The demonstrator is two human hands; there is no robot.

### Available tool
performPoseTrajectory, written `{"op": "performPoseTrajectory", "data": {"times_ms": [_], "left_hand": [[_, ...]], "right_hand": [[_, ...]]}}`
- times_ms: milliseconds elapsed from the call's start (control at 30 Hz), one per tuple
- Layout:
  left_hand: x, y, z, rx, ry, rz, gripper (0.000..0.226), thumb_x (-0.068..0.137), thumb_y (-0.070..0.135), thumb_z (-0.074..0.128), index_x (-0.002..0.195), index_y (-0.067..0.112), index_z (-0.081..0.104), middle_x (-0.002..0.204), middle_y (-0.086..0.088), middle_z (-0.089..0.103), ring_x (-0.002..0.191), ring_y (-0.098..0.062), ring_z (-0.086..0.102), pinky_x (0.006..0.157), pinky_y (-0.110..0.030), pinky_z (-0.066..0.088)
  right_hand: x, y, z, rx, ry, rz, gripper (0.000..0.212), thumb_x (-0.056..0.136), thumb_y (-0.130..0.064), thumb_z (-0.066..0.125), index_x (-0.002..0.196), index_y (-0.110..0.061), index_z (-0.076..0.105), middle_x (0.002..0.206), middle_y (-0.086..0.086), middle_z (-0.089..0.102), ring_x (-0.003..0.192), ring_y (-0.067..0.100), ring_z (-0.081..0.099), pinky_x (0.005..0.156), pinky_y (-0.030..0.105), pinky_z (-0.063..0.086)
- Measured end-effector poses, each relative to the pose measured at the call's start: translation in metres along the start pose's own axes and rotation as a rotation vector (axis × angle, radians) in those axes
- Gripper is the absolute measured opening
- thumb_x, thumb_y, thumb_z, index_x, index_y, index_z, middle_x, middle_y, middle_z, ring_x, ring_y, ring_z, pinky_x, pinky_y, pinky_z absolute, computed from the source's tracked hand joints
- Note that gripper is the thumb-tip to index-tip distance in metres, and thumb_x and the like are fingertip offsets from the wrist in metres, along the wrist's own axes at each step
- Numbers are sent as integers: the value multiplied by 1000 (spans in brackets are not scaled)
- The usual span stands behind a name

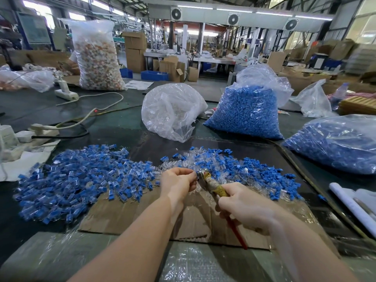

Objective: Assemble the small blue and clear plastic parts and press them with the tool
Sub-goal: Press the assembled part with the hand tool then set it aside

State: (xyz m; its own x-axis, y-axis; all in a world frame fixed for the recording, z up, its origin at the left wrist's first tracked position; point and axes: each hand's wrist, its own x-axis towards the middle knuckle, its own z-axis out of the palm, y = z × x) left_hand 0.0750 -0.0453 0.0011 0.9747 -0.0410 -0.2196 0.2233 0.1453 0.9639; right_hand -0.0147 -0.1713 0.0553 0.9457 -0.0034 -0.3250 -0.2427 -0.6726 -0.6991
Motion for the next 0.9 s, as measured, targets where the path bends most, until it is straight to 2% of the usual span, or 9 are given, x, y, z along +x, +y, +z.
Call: {"op": "performPoseTrajectory", "data": {"times_ms": [100, 267, 433, 567, 633, 700, 800, 900], "left_hand": [[0, -1, 2, -7, -2, 5, 9, 83, -3, 63, 80, 5, 65, 68, -8, 64, 54, -11, 58, 48, -16, 48], [-2, -6, 3, -7, -10, -21, 8, 83, -2, 64, 81, 5, 65, 68, -8, 64, 54, -11, 58, 47, -18, 48], [-5, -10, 4, -16, -10, -25, 7, 83, -1, 64, 81, 6, 65, 68, -7, 64, 54, -10, 57, 45, -16, 47], [-6, -7, 4, -12, -21, 4, 6, 83, 0, 65, 83, 6, 66, 67, -7, 65, 51, -8, 58, 48, -17, 48], [-6, -5, 4, 5, -33, 20, 7, 83, -1, 64, 82, 6, 65, 67, -6, 64, 50, -7, 57, 49, -16, 49], [-7, -5, 4, 21, -41, 24, 7, 84, -1, 64, 82, 6, 65, 69, -7, 65, 51, -7, 57, 50, -16, 49], [-7, -5, 3, 29, -36, 22, 8, 84, -2, 63, 82, 6, 64, 70, -7, 65, 54, -10, 58, 50, -16, 50], [-9, -6, 3, 25, -30, 16, 9, 83, -2, 64, 80, 7, 65, 70, -8, 65, 57, -12, 58, 51, -18, 51]], "right_hand": [[-1, -2, 1, -117, 48, -39, 20, 94, -12, 42, 75, -17, 44, 69, -2, 48, 51, 6, 40, 42, 13, 30], [-3, -1, 2, -253, 89, -54, 23, 95, -15, 40, 73, -20, 42, 76, -5, 46, 59, 5, 40, 46, 15, 31], [-3, 2, 4, -214, 80, -16, 24, 92, -12, 41, 70, -20, 40, 75, -4, 44, 58, 6, 40, 44, 14, 29], [-5, 4, 2, -31, 23, 62, 11, 88, -11, 44, 78, -16, 45, 81, 2, 49, 66, 14, 47, 57, 26, 36], [-6, 2, 0, -7, 12, 70, 10, 87, -11, 45, 78, -15, 46, 85, 3, 50, 74, 17, 51, 66, 32, 41], [-6, 1, 1, -43, 16, 55, 12, 88, -11, 44, 77, -14, 46, 85, 2, 49, 74, 16, 51, 68, 32, 43], [-5, 1, 3, -158, 57, 2, 21, 93, -12, 41, 73, -19, 42, 80, -3, 48, 62, 8, 44, 50, 14, 34], [-4, 1, 5, -250, 90, -20, 24, 95, -15, 39, 73, -22, 38, 82, -7, 45, 62, 4, 40, 46, 15, 28]]}}
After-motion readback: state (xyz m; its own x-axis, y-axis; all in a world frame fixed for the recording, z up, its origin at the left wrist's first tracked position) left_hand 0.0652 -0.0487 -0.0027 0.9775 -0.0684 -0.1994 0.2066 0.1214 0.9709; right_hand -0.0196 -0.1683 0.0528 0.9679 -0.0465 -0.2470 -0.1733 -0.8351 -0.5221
